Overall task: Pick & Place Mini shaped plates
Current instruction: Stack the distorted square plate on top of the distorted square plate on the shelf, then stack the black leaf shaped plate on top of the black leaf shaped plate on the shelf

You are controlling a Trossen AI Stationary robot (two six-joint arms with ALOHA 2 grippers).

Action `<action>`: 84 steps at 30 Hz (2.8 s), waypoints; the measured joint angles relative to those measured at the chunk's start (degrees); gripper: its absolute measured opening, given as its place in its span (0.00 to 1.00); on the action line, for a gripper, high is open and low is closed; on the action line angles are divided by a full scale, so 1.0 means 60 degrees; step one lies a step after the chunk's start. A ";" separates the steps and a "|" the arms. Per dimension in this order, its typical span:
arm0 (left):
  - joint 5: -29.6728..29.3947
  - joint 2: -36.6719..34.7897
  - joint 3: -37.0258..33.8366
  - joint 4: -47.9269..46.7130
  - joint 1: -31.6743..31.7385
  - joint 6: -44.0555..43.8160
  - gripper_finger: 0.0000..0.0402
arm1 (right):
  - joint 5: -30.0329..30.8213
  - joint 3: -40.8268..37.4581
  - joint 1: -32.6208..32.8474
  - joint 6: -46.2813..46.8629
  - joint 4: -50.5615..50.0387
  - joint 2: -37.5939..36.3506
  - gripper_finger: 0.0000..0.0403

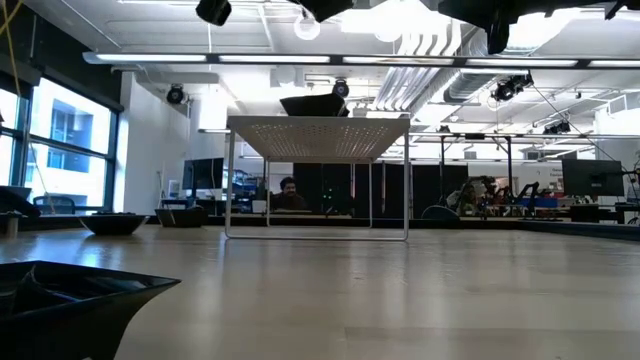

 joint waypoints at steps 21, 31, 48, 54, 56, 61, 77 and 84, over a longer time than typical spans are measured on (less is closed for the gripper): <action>0.0304 0.0289 0.0544 -0.1829 0.2313 0.0180 0.00 | 0.0004 0.0000 0.0000 0.0000 0.0011 0.0000 0.00; 0.0713 0.1217 0.0534 -0.1557 0.2310 -0.0231 0.00 | 0.0071 0.0000 0.0003 0.0004 0.0044 0.0000 0.01; 0.0870 0.1775 0.0534 -0.1745 0.2310 -0.0082 0.00 | 0.0073 0.0000 0.0003 0.0004 0.0052 0.0000 0.01; 0.0804 0.1802 0.0527 -0.1764 0.2310 0.0023 0.00 | 0.0076 0.0000 0.0001 0.0000 0.0015 0.0000 0.01; 0.0809 0.1803 0.0527 -0.1766 0.2310 0.0027 0.02 | 0.0076 0.0000 0.0002 0.0000 0.0015 0.0000 0.01; 0.0954 0.1803 0.0527 -0.1771 0.2310 0.0274 0.11 | 0.0080 0.0000 0.0000 0.0000 0.0011 0.0000 0.01; 0.0162 0.0965 0.0531 -0.1961 0.2317 0.2905 0.20 | 0.0150 0.0000 0.0003 -0.0007 0.0011 0.0000 0.01; -0.0399 -0.0217 0.0524 -0.2776 0.3075 0.5104 0.02 | 0.0349 0.0000 0.0004 -0.0001 0.0008 0.0000 0.01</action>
